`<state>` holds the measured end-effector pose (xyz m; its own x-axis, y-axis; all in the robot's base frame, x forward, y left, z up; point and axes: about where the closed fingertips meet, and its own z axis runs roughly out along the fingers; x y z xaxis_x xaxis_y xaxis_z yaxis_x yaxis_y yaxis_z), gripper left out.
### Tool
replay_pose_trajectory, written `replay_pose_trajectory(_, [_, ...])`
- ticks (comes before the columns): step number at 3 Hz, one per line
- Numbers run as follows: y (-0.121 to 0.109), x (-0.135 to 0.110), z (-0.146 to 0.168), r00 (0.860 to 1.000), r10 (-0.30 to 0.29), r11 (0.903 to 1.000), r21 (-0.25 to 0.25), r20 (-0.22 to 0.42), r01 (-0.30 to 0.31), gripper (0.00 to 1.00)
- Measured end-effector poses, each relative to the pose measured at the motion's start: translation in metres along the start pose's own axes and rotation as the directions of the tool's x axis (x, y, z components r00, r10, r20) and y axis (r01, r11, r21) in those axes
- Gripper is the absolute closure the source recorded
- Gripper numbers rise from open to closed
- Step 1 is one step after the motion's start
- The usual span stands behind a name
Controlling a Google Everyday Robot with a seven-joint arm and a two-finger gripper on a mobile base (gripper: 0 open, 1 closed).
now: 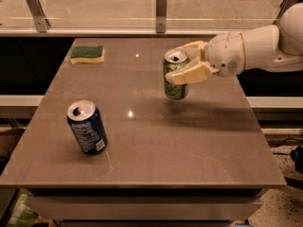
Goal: Move green can near sponge
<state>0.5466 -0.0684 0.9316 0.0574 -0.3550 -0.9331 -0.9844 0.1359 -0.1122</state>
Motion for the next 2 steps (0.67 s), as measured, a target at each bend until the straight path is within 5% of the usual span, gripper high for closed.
replay_pose_trajectory(2, [-0.031, -0.045, 0.016, 0.999, -0.028, 0.9992, 0.027, -0.033, 0.029, 1.00])
